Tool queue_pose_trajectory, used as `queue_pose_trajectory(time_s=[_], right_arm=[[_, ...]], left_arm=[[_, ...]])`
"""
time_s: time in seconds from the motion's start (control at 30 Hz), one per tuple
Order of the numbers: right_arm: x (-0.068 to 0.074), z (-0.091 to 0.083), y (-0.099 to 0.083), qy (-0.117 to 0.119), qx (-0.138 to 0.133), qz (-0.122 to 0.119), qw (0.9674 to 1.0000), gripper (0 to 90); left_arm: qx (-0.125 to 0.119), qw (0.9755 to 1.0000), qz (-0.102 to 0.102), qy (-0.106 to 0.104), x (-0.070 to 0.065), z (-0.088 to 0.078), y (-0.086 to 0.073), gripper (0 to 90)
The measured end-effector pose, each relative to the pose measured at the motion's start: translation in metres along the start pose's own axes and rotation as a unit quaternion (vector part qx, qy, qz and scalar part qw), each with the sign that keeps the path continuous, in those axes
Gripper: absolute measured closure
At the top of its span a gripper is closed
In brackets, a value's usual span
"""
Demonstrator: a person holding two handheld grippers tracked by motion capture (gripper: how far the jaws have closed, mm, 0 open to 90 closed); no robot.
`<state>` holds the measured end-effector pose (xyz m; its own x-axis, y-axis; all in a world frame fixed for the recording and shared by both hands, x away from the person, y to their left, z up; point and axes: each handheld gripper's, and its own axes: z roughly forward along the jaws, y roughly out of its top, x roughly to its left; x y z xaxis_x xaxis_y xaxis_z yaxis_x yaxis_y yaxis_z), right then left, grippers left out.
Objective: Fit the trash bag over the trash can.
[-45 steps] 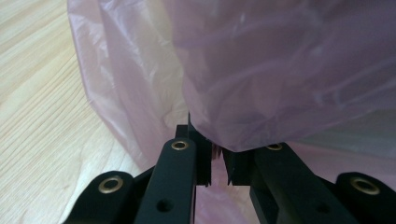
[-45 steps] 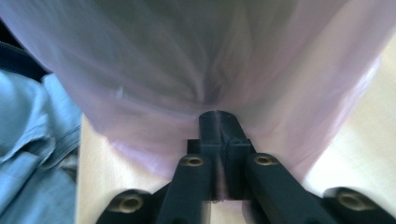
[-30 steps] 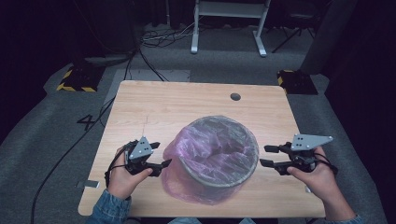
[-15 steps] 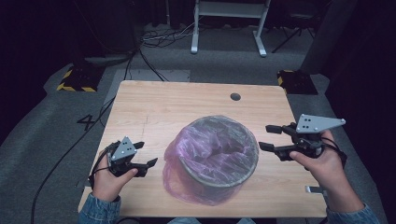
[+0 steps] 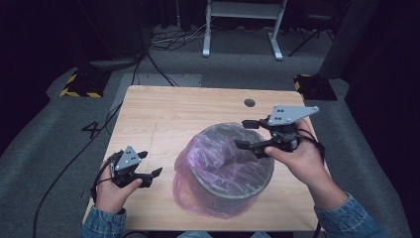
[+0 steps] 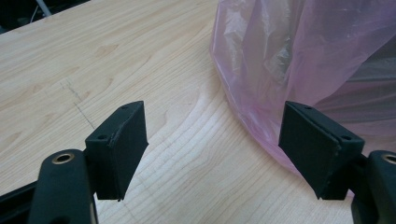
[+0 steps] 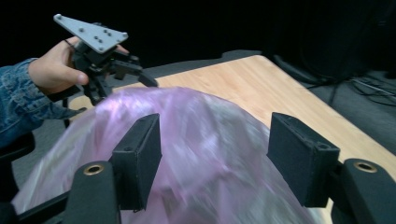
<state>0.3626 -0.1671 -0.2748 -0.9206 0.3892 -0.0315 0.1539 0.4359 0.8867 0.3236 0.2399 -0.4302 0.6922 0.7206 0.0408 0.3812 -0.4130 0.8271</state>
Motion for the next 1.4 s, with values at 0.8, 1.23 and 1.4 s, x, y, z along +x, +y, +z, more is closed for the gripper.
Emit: queue_pose_trajectory(time_s=[0.8,1.23,1.4], right_arm=[[0.007,0.103,-0.015,0.017,0.082,0.010,0.9964,18.5],[0.003,0.120,-0.033,0.030,0.156,0.002,0.9873,17.2],[0.005,0.127,-0.043,0.032,0.196,-0.001,0.9800,17.2]], left_arm=[[-0.001,1.0000,-0.003,-0.007,0.001,0.003,-0.002,23.5],[0.000,0.9999,0.000,-0.010,0.000,0.005,-0.002,23.5],[0.002,0.9999,0.003,-0.011,0.001,0.007,-0.002,23.4]])
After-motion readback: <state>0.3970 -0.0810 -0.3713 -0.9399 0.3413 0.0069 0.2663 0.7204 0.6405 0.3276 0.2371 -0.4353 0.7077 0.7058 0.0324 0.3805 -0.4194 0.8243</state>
